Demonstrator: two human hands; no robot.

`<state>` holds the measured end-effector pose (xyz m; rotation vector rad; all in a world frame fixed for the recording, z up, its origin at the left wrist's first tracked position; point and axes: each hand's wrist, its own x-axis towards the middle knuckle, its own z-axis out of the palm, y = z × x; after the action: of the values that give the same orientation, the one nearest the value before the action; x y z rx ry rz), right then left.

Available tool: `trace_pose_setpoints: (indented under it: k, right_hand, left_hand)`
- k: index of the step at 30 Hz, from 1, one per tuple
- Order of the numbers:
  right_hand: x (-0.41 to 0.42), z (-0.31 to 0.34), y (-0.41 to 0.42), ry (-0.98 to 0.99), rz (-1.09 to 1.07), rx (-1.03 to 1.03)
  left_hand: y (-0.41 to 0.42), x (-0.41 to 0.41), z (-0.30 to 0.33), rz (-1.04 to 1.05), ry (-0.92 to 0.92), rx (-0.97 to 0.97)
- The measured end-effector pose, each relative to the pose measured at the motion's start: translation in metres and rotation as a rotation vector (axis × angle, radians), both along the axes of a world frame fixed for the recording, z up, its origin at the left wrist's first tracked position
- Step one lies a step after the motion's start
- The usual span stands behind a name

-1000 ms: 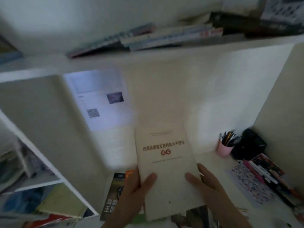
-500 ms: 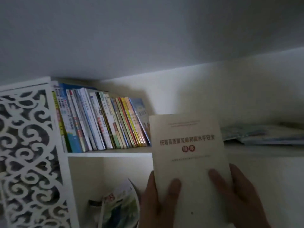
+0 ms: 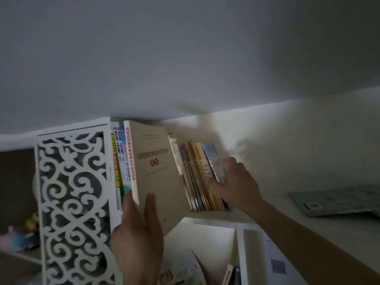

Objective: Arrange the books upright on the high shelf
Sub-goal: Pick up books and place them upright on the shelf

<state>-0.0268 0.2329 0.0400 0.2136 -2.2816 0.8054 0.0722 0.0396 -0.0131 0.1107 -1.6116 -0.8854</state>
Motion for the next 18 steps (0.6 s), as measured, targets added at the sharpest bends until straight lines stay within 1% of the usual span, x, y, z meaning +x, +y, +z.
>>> trace_pose_setpoints:
  k: [3, 7, 13, 15, 18]
  right_hand:
    - [-0.028, 0.001, -0.025, 0.010, 0.022, -0.062]
    - [-0.050, -0.003, -0.042, 0.054, -0.005, -0.023]
    - [-0.062, -0.010, -0.043, 0.185, -0.058, 0.084]
    - [-0.059, -0.012, -0.045, 0.206, -0.062, 0.076]
    - [-0.057, -0.019, -0.047, 0.300, -0.167, 0.014]
  left_hand:
    - [-0.019, -0.005, 0.003, 0.057, 0.024, -0.023]
    - [-0.036, -0.011, 0.004, 0.087, 0.075, -0.050]
    - [-0.036, -0.021, 0.002, 0.047, 0.089, -0.030]
    - [-0.034, -0.022, 0.001, 0.029, 0.100, -0.026]
    - [-0.036, -0.028, -0.002, 0.008, 0.077, -0.024]
